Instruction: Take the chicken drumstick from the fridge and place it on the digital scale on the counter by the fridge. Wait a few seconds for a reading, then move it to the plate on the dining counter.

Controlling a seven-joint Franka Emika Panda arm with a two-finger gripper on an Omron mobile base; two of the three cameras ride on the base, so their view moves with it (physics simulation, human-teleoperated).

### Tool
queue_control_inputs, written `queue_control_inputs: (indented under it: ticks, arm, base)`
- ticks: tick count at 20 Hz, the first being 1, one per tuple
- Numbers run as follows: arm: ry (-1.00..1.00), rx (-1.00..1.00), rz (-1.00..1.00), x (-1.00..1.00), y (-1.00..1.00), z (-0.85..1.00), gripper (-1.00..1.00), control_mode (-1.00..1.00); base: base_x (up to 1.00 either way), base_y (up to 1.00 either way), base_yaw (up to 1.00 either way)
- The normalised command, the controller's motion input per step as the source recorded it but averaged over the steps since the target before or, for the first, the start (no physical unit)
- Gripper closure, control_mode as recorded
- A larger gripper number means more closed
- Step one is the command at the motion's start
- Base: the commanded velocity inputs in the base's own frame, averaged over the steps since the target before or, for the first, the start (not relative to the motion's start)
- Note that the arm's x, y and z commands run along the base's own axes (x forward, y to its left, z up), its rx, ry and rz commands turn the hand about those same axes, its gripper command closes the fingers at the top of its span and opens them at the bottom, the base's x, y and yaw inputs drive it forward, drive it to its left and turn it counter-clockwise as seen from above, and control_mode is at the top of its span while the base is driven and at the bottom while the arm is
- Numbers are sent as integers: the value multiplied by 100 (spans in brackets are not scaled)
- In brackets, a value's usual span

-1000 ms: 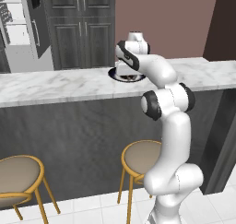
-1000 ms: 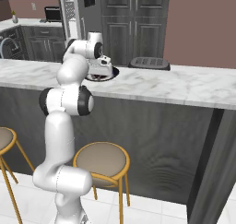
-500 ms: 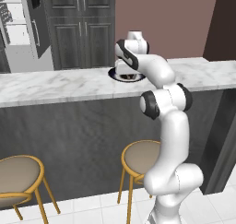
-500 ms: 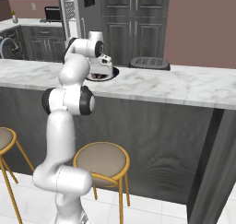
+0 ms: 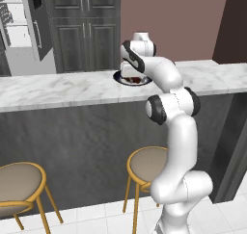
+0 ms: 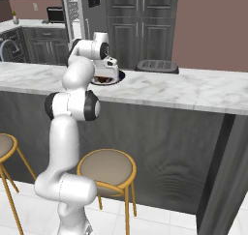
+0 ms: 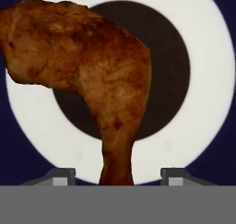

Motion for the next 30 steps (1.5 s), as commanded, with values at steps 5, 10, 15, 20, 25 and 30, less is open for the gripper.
queue_control_inputs:
  ticks: [5, 10, 15, 20, 25, 30]
  arm:
    - [0, 0, 0, 0, 0, 0, -100, -100]
    - [0, 0, 0, -1, 0, 11, -100, -100]
    - [0, 0, 0, -52, 0, 61, -100, -100]
    - [-8, 2, 1, -100, -10, 50, -100, -100]
    - [-15, 3, 6, -100, -22, 9, -100, -100]
    - [-22, 3, 5, -100, -23, 0, -100, -100]
  base:
    - [0, 0, 0]
    - [0, 0, 0]
    - [0, 0, 0]
    - [0, 0, 0]
    - [0, 0, 0]
    - [0, 0, 0]
